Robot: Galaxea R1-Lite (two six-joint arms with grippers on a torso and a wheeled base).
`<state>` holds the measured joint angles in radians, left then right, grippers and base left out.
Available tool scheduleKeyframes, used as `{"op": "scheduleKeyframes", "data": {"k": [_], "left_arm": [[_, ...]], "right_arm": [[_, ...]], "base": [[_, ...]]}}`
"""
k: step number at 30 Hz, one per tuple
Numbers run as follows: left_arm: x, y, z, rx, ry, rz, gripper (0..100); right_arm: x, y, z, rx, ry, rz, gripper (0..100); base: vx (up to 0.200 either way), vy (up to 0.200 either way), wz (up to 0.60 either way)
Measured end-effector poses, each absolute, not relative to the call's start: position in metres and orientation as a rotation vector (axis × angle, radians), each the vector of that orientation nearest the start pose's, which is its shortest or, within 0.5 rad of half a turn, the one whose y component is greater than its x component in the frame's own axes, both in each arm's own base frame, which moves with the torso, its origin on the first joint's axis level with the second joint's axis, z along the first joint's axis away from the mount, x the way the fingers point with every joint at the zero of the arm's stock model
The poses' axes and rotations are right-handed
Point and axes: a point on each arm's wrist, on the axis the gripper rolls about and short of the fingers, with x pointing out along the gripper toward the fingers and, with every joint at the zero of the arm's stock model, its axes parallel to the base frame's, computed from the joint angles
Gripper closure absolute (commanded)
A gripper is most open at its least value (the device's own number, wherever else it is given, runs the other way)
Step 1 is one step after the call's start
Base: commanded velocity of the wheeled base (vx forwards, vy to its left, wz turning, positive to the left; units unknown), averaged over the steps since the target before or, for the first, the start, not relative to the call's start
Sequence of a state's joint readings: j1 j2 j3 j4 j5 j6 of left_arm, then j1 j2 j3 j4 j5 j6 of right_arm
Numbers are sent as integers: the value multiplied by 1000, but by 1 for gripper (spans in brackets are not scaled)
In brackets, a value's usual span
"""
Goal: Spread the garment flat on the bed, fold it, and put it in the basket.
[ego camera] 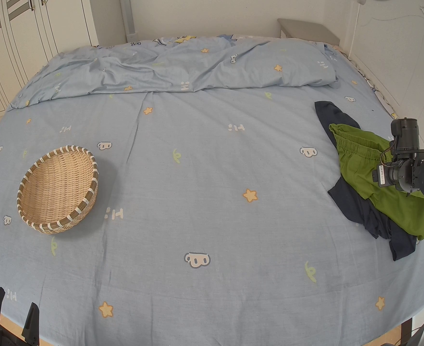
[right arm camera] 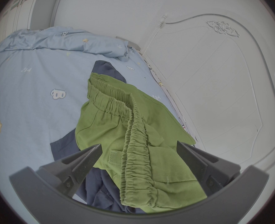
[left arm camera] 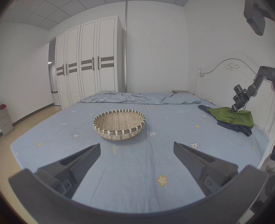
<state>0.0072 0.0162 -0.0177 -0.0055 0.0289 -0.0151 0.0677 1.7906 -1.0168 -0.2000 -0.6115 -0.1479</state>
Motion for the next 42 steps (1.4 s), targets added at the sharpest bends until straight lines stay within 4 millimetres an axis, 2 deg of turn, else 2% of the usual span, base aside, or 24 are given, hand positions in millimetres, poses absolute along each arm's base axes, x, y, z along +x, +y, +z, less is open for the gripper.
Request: {"op": "scheduleKeyframes", "data": {"k": [19, 20, 33, 42], "left_arm": [[-23, 0, 81, -15, -7, 36, 0], [-23, 0, 81, -15, -8, 36, 0], [-23, 0, 81, -15, -7, 36, 0], [-23, 0, 81, -15, -7, 36, 0]], "right_arm": [[324, 2, 161, -354, 631, -522, 0], [324, 2, 161, -356, 632, -523, 100], [319, 2, 161, -361, 635, -523, 100], [312, 4, 172, -352, 606, -516, 100]], "base": [[0, 0, 0], [0, 0, 0], [0, 0, 0], [0, 0, 0]]}}
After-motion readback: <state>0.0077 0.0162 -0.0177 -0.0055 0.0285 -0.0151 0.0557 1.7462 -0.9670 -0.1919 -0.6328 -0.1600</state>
